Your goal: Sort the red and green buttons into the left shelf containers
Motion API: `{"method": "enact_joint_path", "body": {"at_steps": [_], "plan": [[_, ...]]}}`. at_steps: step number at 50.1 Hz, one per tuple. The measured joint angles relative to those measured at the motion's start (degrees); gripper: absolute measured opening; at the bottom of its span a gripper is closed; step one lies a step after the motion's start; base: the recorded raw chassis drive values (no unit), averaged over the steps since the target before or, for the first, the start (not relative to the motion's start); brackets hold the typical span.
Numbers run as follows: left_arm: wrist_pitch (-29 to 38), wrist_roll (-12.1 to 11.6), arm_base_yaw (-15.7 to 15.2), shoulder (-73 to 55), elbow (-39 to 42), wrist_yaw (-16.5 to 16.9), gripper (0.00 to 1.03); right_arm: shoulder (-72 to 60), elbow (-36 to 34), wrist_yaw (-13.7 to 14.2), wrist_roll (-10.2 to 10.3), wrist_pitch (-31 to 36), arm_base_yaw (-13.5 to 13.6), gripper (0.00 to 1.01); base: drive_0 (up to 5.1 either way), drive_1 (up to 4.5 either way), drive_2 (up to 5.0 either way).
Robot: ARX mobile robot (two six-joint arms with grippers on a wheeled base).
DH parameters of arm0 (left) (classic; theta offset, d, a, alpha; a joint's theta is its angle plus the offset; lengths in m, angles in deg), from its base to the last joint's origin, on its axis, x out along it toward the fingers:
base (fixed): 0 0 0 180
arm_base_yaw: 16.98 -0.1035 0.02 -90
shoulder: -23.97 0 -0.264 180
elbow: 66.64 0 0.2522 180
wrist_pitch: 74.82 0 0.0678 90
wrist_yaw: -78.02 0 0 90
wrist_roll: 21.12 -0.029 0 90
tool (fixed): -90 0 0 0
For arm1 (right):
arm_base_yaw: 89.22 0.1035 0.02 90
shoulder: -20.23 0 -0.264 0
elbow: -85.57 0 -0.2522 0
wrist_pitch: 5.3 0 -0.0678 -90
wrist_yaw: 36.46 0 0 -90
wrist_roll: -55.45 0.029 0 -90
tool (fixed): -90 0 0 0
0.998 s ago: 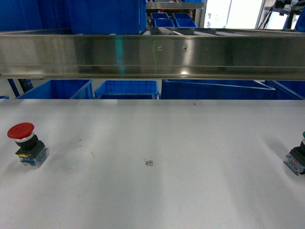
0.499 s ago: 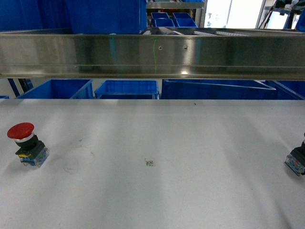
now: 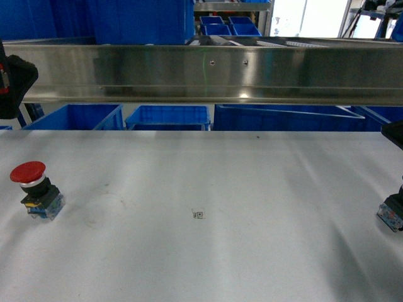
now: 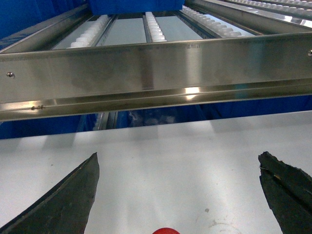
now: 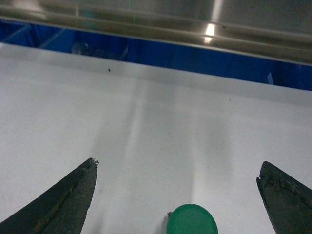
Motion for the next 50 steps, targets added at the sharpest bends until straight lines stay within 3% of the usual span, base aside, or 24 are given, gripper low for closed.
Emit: {"method": "enact_joint_path", "body": {"at_steps": [5,27,39,43,46,50], "plan": [[-0.5,0.0,4.1,-0.2,-0.2,-1.6,0.98,-6.1,4.8,-1.0,-2.5,-6.0,-1.4,0.98,0.0,0.0,0.0],[-0.1,0.4,5.5,-0.7,2.6,-3.3,0.98,-11.0,4.1,0.1,-2.8,-5.0,-1.4,0.98,0.0,0.0,0.0],[0.2,-0.1,6.1,-1.1,2.9,-3.7,0.98,-14.2,3.8,0.2,-2.8,-4.2,-2.9,0.98,0.0,0.0,0.0],[0.2,-0.1,6.1,-1.2,2.9,-3.8,0.98,-15.8,3.5,-1.1,-2.8,-3.1,-3.3,0.98,0.0,0.0,0.0],[0.2,-0.1,6.1,-1.2,3.0,-3.8,0.98,-18.9,3.5,-0.8,-3.9,-2.0,-4.1,0.98,0.0,0.0,0.0],[0.2,-0.1,6.1,-1.2,3.0,-3.8,0.98,-20.2,3.6,-3.2,-4.7,-0.2,-5.5,0.98,0.0,0.0,0.0]]}}
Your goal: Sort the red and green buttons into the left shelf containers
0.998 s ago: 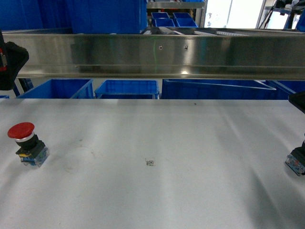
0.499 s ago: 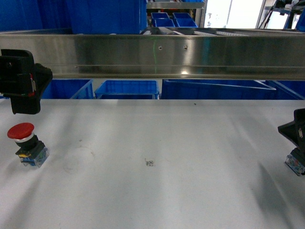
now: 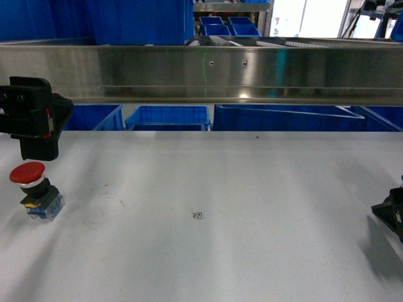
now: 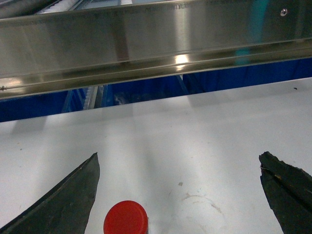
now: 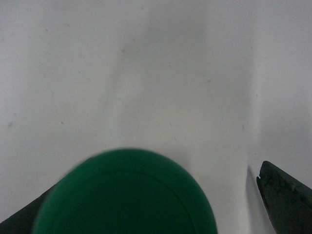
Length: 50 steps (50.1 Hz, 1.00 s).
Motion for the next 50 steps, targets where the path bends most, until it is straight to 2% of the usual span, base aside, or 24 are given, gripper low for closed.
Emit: {"method": "enact_joint_path", "body": {"at_steps": [2,5,9,12,16,20,30,33,37,38,43,48,50], "plan": [[0.0,0.0,0.1,0.0,0.0,0.0,0.98,0.0,0.0,-0.7,0.1,1.6,0.2,0.98,0.0,0.0,0.0],[0.0,0.0,0.1,0.0,0.0,0.0,0.98,0.0,0.0,-2.0,0.2,2.3,0.9,0.87,0.0,0.0,0.0],[0.0,0.0,0.1,0.0,0.0,0.0,0.98,0.0,-0.2,-2.5,0.2,2.6,1.7,0.93,0.0,0.0,0.0],[0.0,0.0,0.1,0.0,0.0,0.0,0.98,0.0,-0.2,-2.5,0.3,2.4,2.1,0.9,0.0,0.0,0.0],[0.0,0.0,0.1,0.0,0.0,0.0,0.98,0.0,-0.4,-2.2,0.5,2.7,2.7,0.72,0.0,0.0,0.0],[0.0,0.0,0.1,0.0,0.0,0.0,0.98,0.0,-0.9,-1.9,0.5,3.7,2.8,0.59,0.0,0.0,0.0],[0.0,0.0,0.1,0.0,0.0,0.0,0.98,-0.2,-1.5,-0.8,0.1,4.5,3.0,0.33,0.0,0.0,0.0],[0.0,0.0,0.1,0.0,0.0,0.0,0.98,-0.3,-1.6,-0.5,-0.3,5.3,3.0,0.29,0.0,0.0,0.0],[0.0,0.0,0.1,0.0,0.0,0.0,0.98,-0.5,-3.4,0.0,-0.7,9.2,2.6,0.27,0.0,0.0,0.0],[0.0,0.0,0.1,0.0,0.0,0.0,0.98,-0.1,-5.1,-0.6,-0.1,11.8,2.1,0.27,0.0,0.0,0.0],[0.0,0.0,0.1,0.0,0.0,0.0,0.98,2.6,-9.0,-1.3,1.2,15.9,1.3,0.27,0.0,0.0,0.0],[0.0,0.0,0.1,0.0,0.0,0.0,0.98,9.5,-13.7,-1.3,3.1,20.7,0.7,0.27,0.0,0.0,0.0],[0.0,0.0,0.1,0.0,0.0,0.0,0.98,12.6,-15.1,-1.0,3.1,22.1,0.8,0.27,0.0,0.0,0.0]]}}
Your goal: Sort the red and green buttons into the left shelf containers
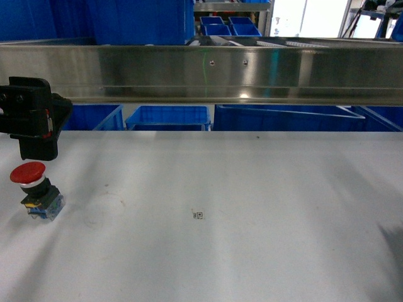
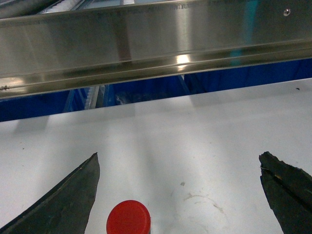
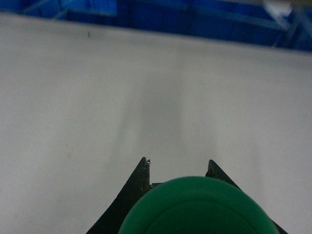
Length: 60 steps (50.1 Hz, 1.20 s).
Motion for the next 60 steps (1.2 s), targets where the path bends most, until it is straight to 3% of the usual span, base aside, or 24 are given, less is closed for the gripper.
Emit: {"method": "enact_joint_path", "body": {"at_steps": [8,15,23,34,39,44,50,51,60], "plan": [[0.0,0.0,0.0,0.0,0.0,0.0,0.98,16.4,-6.1,0.2,0.5,0.1,0.3,0.27,0.0,0.0,0.0],[0.0,0.0,0.0,0.0,0.0,-0.1,0.98,32.5,-11.8,-0.8,2.5,-8.8,-0.9,0.27,0.0,0.0,0.0],[0.3,0.0,0.1,0.0,0.2,-0.3,0.98,40.3,-13.8,0.0,2.6,-10.3,-0.8,0.27,0.0,0.0,0.0],[5.1,0.0,-1.4,-2.3,4.7,-8.6,0.98,39.5,-14.0,0.4,2.7,-10.8,-0.8,0.27,0.0,0.0,0.0],[8.7,0.2,-3.6,-6.1,4.2,-9.2,0.98,39.6,-14.0,0.4,2.8,-10.7,-0.8,0.27,0.0,0.0,0.0],[9.4,1.7,-6.8,-11.0,2.6,-7.6,0.98,39.5,-14.0,0.4,2.8,-10.7,-0.8,0.27,0.0,0.0,0.0],[7.9,3.3,-10.5,-18.0,-1.4,-3.3,0.98,39.6,-14.0,0.4,2.8,-10.8,-0.8,0.27,0.0,0.0,0.0],[7.5,4.7,-11.4,-19.6,-2.5,-1.4,0.98,39.5,-14.0,0.4,2.8,-10.7,-0.8,0.27,0.0,0.0,0.0],[6.5,6.2,-13.6,-23.8,-7.5,2.2,0.98,39.6,-14.0,0.4,2.8,-10.7,-0.8,0.27,0.0,0.0,0.0]]}}
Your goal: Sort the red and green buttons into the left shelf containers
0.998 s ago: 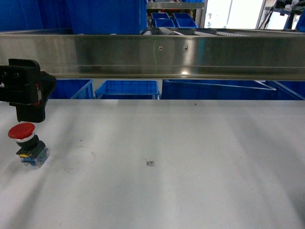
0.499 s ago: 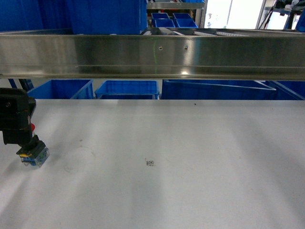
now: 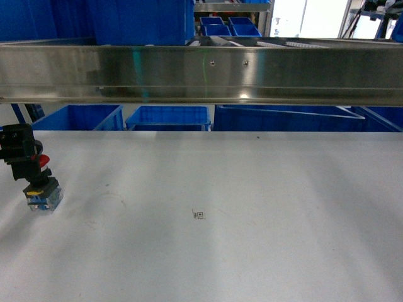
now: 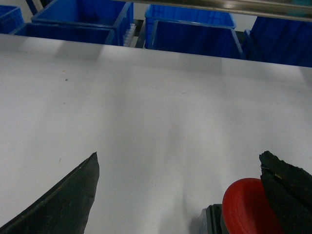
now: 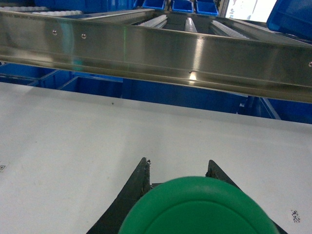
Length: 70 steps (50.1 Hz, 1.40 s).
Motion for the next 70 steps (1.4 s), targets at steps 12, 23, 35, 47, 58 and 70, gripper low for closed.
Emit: {"method": "enact_joint_path", "body": {"at_steps": [12,23,35,47,58,70], "plan": [[-2.4,0.2,1.2,-0.6,-2.3,0.1,0.98,0.0,0.0,0.0,0.0,0.0,0.0,0.27,0.0,0.0,0.0],[-4.5,0.5,5.0,0.3,-1.9,-1.2,0.98,0.0,0.0,0.0,0.0,0.0,0.0,0.27,0.0,0.0,0.0],[-6.8,3.4,8.2,1.5,0.1,-3.9,0.98,0.0,0.0,0.0,0.0,0.0,0.0,0.27,0.0,0.0,0.0],[-10.3,10.1,11.2,-6.8,-9.6,0.3,0.98,0.0,0.0,0.0,0.0,0.0,0.0,0.27,0.0,0.0,0.0],[-11.4,10.2,11.2,-8.7,-10.3,-2.4,0.98,0.0,0.0,0.0,0.0,0.0,0.0,0.27,0.0,0.0,0.0],[-12.5,7.9,12.9,-10.2,-11.1,-7.6,0.98,0.0,0.0,0.0,0.0,0.0,0.0,0.27,0.0,0.0,0.0]]}}
